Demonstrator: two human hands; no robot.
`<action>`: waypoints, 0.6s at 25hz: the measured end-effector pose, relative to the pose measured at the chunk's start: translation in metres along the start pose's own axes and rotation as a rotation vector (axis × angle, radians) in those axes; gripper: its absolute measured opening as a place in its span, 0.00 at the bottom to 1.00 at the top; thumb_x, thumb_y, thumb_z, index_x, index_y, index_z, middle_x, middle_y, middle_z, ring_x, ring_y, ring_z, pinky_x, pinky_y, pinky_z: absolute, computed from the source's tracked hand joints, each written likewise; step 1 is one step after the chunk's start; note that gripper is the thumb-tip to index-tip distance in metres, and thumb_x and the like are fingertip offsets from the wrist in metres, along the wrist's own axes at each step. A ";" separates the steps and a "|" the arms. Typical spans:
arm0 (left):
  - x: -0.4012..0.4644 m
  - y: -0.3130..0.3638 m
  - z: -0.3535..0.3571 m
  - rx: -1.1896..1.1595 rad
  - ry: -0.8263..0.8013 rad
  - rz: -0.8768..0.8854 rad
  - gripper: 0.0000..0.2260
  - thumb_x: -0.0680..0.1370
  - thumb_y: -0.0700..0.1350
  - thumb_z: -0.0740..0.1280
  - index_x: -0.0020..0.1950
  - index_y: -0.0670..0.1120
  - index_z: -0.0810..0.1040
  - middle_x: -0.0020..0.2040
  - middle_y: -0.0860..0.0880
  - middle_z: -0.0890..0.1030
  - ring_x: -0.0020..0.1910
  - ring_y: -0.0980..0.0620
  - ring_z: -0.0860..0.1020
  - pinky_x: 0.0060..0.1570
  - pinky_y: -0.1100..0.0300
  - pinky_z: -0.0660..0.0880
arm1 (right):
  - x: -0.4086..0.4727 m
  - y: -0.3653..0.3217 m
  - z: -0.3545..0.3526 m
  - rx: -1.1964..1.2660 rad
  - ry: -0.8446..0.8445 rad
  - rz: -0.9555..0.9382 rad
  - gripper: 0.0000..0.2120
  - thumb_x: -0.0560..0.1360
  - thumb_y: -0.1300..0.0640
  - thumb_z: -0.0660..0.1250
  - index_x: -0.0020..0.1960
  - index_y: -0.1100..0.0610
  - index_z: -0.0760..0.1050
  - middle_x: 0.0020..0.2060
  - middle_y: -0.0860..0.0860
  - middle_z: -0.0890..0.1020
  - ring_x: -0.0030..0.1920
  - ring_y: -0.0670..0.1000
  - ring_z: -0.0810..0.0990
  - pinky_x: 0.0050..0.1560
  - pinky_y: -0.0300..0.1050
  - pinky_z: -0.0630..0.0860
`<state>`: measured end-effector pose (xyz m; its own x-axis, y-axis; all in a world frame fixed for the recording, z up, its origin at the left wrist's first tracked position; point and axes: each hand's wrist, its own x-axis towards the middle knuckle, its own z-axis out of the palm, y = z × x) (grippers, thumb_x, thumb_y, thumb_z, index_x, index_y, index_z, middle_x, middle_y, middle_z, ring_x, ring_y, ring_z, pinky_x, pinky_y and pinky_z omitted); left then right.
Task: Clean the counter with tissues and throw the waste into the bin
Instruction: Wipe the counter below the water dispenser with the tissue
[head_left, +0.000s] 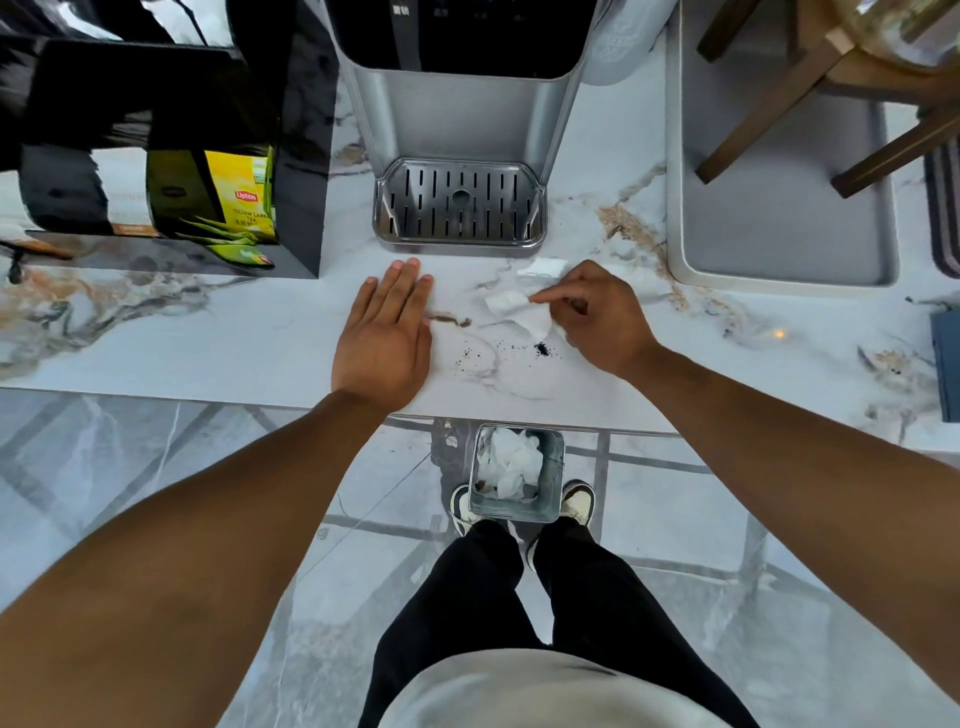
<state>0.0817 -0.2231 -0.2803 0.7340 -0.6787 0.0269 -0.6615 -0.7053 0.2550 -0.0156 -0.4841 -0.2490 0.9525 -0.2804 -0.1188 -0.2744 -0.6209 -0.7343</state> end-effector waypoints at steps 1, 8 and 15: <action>0.000 0.000 -0.001 0.004 -0.001 0.002 0.25 0.83 0.49 0.49 0.78 0.42 0.62 0.80 0.43 0.60 0.80 0.46 0.56 0.79 0.46 0.54 | -0.006 0.001 0.001 0.001 0.000 0.002 0.13 0.76 0.68 0.67 0.51 0.54 0.85 0.44 0.53 0.76 0.34 0.44 0.76 0.41 0.34 0.72; 0.000 0.002 -0.002 0.031 0.000 0.006 0.24 0.83 0.48 0.50 0.77 0.41 0.64 0.80 0.41 0.61 0.80 0.43 0.57 0.78 0.45 0.54 | -0.049 -0.002 0.012 0.050 0.086 0.102 0.12 0.77 0.66 0.66 0.54 0.56 0.85 0.45 0.54 0.77 0.32 0.48 0.77 0.40 0.41 0.77; 0.000 0.003 -0.001 0.030 -0.001 0.001 0.24 0.82 0.48 0.51 0.77 0.41 0.63 0.80 0.42 0.61 0.80 0.44 0.56 0.79 0.46 0.52 | -0.105 0.003 0.014 0.047 0.080 0.102 0.12 0.75 0.69 0.67 0.52 0.58 0.85 0.42 0.51 0.76 0.34 0.43 0.75 0.38 0.28 0.68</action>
<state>0.0800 -0.2249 -0.2786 0.7328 -0.6799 0.0258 -0.6668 -0.7100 0.2263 -0.1148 -0.4462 -0.2486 0.9059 -0.3988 -0.1425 -0.3611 -0.5514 -0.7520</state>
